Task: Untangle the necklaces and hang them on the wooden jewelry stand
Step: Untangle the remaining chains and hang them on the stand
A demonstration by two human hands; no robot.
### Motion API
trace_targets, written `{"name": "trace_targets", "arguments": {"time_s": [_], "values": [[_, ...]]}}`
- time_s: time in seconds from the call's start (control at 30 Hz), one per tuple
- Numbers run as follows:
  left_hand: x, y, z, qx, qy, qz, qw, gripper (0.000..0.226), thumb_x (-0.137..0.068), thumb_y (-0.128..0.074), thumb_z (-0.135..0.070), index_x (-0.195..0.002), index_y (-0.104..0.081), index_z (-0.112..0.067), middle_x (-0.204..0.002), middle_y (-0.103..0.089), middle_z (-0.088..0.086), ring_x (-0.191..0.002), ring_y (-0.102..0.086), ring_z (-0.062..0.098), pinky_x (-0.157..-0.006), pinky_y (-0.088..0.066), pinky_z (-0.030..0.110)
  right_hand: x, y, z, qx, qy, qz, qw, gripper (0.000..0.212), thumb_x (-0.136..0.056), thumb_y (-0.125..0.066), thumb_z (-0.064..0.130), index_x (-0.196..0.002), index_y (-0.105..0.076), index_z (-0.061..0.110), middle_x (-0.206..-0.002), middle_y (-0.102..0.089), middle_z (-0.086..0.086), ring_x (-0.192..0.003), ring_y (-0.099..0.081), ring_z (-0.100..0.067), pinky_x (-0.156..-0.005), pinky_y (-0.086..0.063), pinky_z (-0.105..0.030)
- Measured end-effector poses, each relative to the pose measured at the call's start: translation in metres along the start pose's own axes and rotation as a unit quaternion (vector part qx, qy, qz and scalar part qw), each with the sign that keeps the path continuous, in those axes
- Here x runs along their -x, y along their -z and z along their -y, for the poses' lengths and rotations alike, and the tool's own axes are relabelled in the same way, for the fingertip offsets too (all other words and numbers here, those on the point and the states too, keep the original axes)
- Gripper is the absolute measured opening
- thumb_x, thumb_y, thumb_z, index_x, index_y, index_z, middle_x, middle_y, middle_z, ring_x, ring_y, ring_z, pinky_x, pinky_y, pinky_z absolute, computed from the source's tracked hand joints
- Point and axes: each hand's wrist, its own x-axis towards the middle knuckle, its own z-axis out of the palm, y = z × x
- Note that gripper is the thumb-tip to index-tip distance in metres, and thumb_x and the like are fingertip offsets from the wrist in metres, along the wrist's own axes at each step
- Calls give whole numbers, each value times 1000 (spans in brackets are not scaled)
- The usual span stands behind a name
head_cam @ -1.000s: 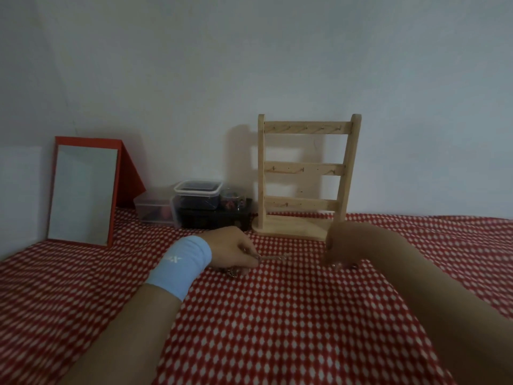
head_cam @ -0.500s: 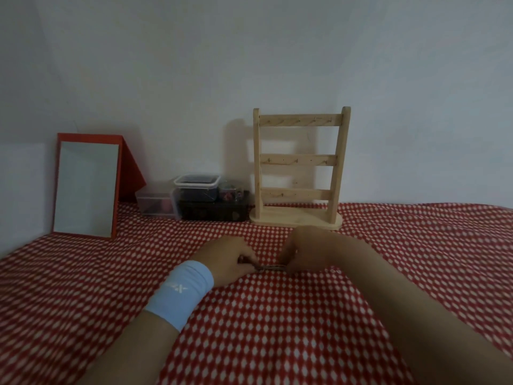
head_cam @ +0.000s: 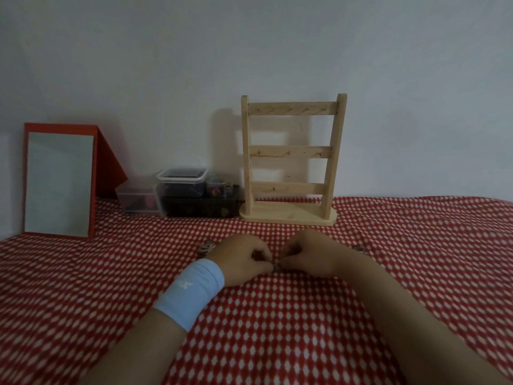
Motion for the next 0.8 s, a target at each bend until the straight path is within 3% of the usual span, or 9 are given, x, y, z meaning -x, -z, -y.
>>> {"name": "trace_targets", "arguments": {"time_s": [0.1, 0.23, 0.4, 0.53, 0.63, 0.8], "values": [[0, 1, 7, 88, 19, -37, 995, 6, -90, -66, -31, -86, -69, -30, -88, -67, -17, -86, -60, -1, -78, -47, 19, 2, 5, 1, -109, 1, -17, 994, 17, -98, -63, 28, -85, -73, 24, -89, -70, 6, -86, -62, -10, -82, -47, -30], [1, 4, 7, 196, 15, -61, 978, 10, -94, -62, -20, -86, -68, -21, -80, -73, -5, -77, -69, 9, -84, -56, 33, 3, 6, 4, -212, -7, -14, 977, 28, -101, -55, 22, -91, -76, 6, -95, -75, -11, -85, -66, -21, -89, -53, -39], [2, -1, 5, 231, -14, -88, 969, 11, -95, -59, -16, -86, -65, -18, -80, -72, 2, -79, -69, 13, -83, -55, 31, 6, 6, 8, -249, -35, -22, 968, 34, -101, -53, 26, -90, -76, 3, -81, -75, 1, -78, -66, -14, -76, -52, -25], [3, 1, 7, 274, -23, -86, 958, 13, -97, -56, -13, -86, -64, -15, -85, -71, 3, -81, -70, 15, -83, -53, 30, 6, 5, 4, -292, -53, -51, 953, 33, -95, -64, 35, -99, -76, 4, -86, -74, -5, -79, -65, -11, -80, -51, -28], [3, 1, 9, 265, -43, -109, 957, 15, -89, -57, -25, -77, -63, -28, -87, -65, -2, -89, -62, 15, -87, -50, 32, 6, 4, 3, -326, -70, -66, 941, 28, -93, -68, 34, -95, -78, 7, -78, -73, 2, -71, -65, -6, -74, -47, -23], [5, 3, 4, 196, -94, -102, 971, 14, -87, -62, -21, -74, -64, -22, -77, -63, -9, -80, -59, 9, -77, -47, 22, 3, 2, 5, -340, -98, -91, 931, 20, -90, -72, 32, -84, -80, 15, -76, -75, 5, -79, -67, -11, -78, -49, -28]]}}
